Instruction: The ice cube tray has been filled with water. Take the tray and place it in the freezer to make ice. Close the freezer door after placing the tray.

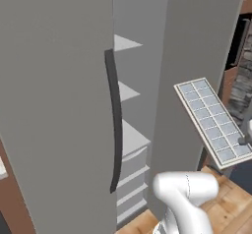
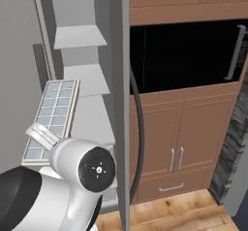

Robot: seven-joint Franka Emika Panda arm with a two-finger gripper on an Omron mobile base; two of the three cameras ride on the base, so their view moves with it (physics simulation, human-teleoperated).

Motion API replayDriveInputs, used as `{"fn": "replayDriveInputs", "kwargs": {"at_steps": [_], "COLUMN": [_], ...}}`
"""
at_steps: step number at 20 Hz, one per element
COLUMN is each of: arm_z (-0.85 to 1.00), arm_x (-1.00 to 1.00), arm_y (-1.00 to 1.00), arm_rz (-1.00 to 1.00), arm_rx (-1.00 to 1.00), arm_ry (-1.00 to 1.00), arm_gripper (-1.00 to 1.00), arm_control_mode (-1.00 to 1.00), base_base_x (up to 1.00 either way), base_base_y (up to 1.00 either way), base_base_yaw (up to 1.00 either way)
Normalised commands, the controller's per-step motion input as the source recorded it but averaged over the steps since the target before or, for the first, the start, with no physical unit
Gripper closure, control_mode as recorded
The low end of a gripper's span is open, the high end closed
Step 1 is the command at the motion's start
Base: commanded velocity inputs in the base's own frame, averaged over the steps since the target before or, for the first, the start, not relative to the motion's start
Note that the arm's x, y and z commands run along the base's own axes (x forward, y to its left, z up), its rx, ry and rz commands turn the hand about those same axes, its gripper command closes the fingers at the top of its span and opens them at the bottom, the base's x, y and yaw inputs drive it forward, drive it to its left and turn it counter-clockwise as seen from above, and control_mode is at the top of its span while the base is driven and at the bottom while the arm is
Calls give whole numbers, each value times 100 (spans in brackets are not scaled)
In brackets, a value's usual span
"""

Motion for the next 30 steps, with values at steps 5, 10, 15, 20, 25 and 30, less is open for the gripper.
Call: {"fn": "replayDriveInputs", "kwargs": {"at_steps": [5, 10, 15, 20, 25, 30], "arm_z": [0, 0, 12, 10, 10, 17], "arm_x": [0, 0, 30, 39, 40, 28], "arm_y": [0, 0, 1, 0, 1, 16], "arm_rz": [0, 0, -7, -6, -4, -6], "arm_rx": [0, 0, 0, 0, 0, 0], "arm_ry": [0, 0, 10, 12, 11, 6], "arm_gripper": [100, 100, 100, 100, 100, 100], "arm_control_mode": [100, 100, -100, -100, -100, -100], "base_base_x": [15, 21, 7, 0, 0, 0], "base_base_y": [23, 20, 1, 0, 0, 0], "base_base_yaw": [0, -6, -2, 0, 0, 0]}}
